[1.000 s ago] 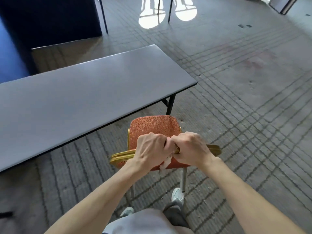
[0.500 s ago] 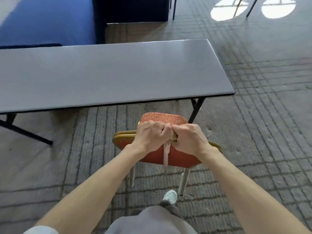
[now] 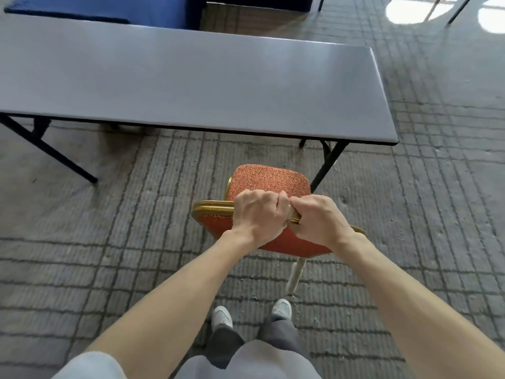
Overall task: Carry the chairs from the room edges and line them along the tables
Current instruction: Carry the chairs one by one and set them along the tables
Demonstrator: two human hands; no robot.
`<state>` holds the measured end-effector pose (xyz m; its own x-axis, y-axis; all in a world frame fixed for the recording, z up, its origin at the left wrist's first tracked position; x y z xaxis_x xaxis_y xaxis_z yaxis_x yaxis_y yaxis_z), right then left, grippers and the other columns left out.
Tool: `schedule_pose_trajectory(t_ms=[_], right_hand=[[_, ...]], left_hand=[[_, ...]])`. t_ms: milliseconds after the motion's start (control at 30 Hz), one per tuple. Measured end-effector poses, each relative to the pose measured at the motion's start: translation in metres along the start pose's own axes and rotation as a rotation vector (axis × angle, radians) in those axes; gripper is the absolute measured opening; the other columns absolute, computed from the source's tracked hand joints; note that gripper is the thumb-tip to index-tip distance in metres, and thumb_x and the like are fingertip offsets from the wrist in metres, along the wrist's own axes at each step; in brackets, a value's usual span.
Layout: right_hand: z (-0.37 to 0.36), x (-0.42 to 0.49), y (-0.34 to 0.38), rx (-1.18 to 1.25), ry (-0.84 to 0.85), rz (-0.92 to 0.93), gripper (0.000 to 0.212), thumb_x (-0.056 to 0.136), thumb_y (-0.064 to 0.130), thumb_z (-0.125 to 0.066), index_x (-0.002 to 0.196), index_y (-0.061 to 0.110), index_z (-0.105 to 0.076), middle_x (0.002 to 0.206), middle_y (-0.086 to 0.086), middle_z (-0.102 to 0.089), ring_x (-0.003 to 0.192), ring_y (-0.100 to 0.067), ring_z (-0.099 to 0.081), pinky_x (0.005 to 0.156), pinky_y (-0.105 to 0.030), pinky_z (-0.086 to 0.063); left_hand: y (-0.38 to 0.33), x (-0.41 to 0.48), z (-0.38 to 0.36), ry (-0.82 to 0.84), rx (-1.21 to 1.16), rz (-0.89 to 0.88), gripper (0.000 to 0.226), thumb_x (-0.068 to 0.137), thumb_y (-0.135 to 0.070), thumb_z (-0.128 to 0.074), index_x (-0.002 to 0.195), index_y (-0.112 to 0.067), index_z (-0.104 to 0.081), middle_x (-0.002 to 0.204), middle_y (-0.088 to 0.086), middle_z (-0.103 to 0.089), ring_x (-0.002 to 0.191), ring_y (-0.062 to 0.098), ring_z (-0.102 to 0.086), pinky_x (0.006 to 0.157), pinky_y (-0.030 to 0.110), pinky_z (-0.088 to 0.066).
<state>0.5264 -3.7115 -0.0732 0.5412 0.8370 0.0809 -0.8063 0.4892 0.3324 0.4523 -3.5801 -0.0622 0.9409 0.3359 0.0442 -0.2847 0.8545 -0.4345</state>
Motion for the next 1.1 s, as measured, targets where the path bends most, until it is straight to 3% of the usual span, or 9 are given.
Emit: schedule_pose_trajectory(t_ms=[133, 267, 400, 533, 900, 1100], right_hand=[[0.016, -0.018, -0.026, -0.008, 0.044, -0.010, 0.009, 0.069, 0.019, -0.067, 0.073, 0.014, -0.059, 0.058, 0.003, -0.058, 0.051, -0.023, -0.053, 0.052, -0.038, -0.051], [0.025, -0.014, -0.031, 0.064, 0.029, 0.033, 0.010, 0.071, 0.020, -0.066, 0.073, 0.020, -0.057, 0.058, 0.011, -0.051, 0.053, -0.017, -0.047, 0.055, -0.030, -0.048], [0.017, -0.020, -0.024, 0.083, 0.058, 0.091, 0.008, 0.075, 0.025, -0.061, 0.079, 0.018, -0.059, 0.064, 0.006, -0.061, 0.059, -0.023, -0.059, 0.061, -0.033, -0.051], [0.017, -0.026, -0.022, 0.070, 0.089, 0.096, 0.013, 0.078, 0.027, -0.060, 0.085, 0.016, -0.061, 0.066, 0.003, -0.062, 0.060, -0.024, -0.059, 0.061, -0.033, -0.050], [0.012, -0.037, -0.014, 0.047, 0.048, -0.006, 0.011, 0.074, 0.026, -0.067, 0.083, 0.019, -0.064, 0.065, 0.005, -0.062, 0.059, -0.023, -0.058, 0.058, -0.033, -0.050], [0.010, -0.037, -0.009, 0.090, 0.055, -0.059, 0.018, 0.074, 0.018, -0.069, 0.071, 0.019, -0.052, 0.062, 0.005, -0.058, 0.057, -0.018, -0.048, 0.057, -0.031, -0.043]], left_hand=[[-0.032, -0.003, -0.009, -0.015, -0.015, -0.041, 0.060, 0.097, -0.041, -0.026, 0.054, -0.018, -0.062, 0.051, -0.004, -0.060, 0.051, 0.013, -0.057, 0.066, 0.028, -0.045], [-0.033, 0.004, -0.011, -0.049, 0.012, -0.033, 0.057, 0.099, -0.038, -0.033, 0.045, -0.023, -0.041, 0.041, -0.009, -0.044, 0.042, 0.004, -0.046, 0.056, 0.026, -0.035], [-0.029, -0.008, -0.018, -0.085, -0.004, 0.006, 0.055, 0.098, -0.039, -0.031, 0.045, -0.023, -0.038, 0.042, -0.007, -0.044, 0.044, 0.006, -0.045, 0.059, 0.027, -0.029], [-0.025, -0.012, -0.022, -0.124, 0.023, -0.014, 0.054, 0.097, -0.037, -0.032, 0.044, -0.026, -0.035, 0.042, -0.009, -0.043, 0.044, 0.008, -0.044, 0.058, 0.027, -0.028], [-0.025, -0.018, -0.026, -0.104, 0.009, -0.115, 0.055, 0.100, -0.038, -0.031, 0.046, -0.027, -0.034, 0.045, -0.009, -0.046, 0.045, 0.011, -0.047, 0.062, 0.028, -0.041], [-0.019, -0.019, -0.026, -0.120, 0.001, -0.151, 0.057, 0.101, -0.034, -0.035, 0.045, -0.026, -0.035, 0.043, -0.011, -0.041, 0.046, 0.010, -0.048, 0.062, 0.027, -0.042]])
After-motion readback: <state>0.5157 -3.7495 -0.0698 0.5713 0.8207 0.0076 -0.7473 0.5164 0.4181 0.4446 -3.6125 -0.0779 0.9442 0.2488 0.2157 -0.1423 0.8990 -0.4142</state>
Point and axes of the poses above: each hand's wrist, its own x-axis towards the middle knuckle, its own z-axis out of the back of the hand, y = z × x, the point moved 2 cm from there along x, towards the middle knuckle
